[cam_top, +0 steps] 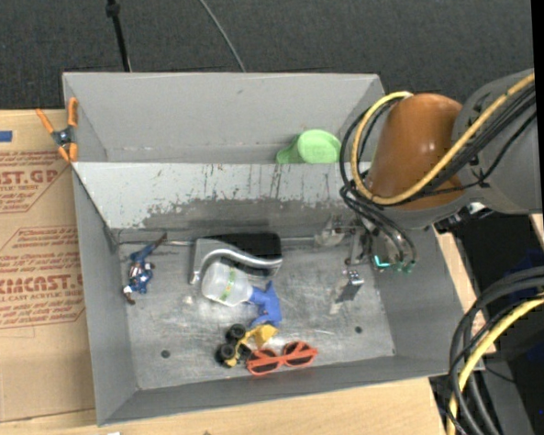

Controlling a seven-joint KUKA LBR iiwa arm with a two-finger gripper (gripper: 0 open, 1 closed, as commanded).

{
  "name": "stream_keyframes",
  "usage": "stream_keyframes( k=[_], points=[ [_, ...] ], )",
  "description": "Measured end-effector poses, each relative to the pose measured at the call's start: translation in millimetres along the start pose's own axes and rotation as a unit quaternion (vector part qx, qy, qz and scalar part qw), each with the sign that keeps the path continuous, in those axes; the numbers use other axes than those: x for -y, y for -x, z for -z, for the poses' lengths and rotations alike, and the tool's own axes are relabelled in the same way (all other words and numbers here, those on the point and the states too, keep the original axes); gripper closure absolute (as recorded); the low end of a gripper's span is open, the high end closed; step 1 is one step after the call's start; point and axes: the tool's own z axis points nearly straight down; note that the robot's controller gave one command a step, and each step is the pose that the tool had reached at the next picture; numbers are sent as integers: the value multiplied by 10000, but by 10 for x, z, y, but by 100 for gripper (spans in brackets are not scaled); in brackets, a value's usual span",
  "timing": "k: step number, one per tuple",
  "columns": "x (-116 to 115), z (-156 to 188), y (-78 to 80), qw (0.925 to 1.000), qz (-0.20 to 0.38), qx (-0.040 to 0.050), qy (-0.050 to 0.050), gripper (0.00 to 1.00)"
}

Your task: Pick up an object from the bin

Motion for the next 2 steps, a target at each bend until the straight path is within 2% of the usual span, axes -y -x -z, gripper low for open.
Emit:
stream_keyframes(
  k=[1, 2],
  points=[
    [0, 45, 18, 10000, 3, 38, -3, 0],
    [-488, -305, -167, 9989, 476, 46, -7, 0]
  ],
)
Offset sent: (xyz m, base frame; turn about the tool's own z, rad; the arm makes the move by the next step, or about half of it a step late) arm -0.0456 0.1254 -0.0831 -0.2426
